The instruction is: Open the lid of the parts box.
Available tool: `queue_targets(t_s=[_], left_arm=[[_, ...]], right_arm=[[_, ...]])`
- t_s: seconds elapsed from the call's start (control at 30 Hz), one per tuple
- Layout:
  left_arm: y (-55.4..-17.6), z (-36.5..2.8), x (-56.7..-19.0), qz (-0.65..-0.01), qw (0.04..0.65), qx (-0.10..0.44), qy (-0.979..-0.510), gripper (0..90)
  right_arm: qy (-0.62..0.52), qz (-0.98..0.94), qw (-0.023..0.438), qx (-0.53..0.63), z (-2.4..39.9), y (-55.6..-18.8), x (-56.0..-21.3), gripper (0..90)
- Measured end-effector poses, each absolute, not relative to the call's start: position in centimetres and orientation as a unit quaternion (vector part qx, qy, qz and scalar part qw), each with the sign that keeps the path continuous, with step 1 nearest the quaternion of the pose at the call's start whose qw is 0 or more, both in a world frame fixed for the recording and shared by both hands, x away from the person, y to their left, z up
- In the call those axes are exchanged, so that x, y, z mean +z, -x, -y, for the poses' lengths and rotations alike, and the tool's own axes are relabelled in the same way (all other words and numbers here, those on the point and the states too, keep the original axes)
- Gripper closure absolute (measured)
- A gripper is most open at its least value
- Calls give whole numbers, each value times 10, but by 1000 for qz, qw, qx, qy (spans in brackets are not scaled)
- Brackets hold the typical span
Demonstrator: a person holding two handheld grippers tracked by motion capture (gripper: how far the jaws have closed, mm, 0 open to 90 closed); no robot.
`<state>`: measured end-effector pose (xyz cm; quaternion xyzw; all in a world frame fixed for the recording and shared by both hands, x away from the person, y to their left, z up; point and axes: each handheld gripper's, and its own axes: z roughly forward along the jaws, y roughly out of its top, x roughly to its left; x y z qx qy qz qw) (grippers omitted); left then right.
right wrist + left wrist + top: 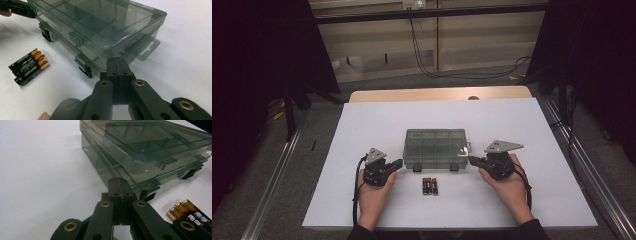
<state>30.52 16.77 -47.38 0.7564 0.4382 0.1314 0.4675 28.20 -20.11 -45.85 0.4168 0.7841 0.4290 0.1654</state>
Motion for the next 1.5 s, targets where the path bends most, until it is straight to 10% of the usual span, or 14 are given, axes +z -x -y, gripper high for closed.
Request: queue_targets(t_s=[1.5], left_arm=[[-311, -155, -452, -413, 495, 134, -753, 900]], right_arm=[[-426, -763, 175, 453, 192, -286, -447, 900]])
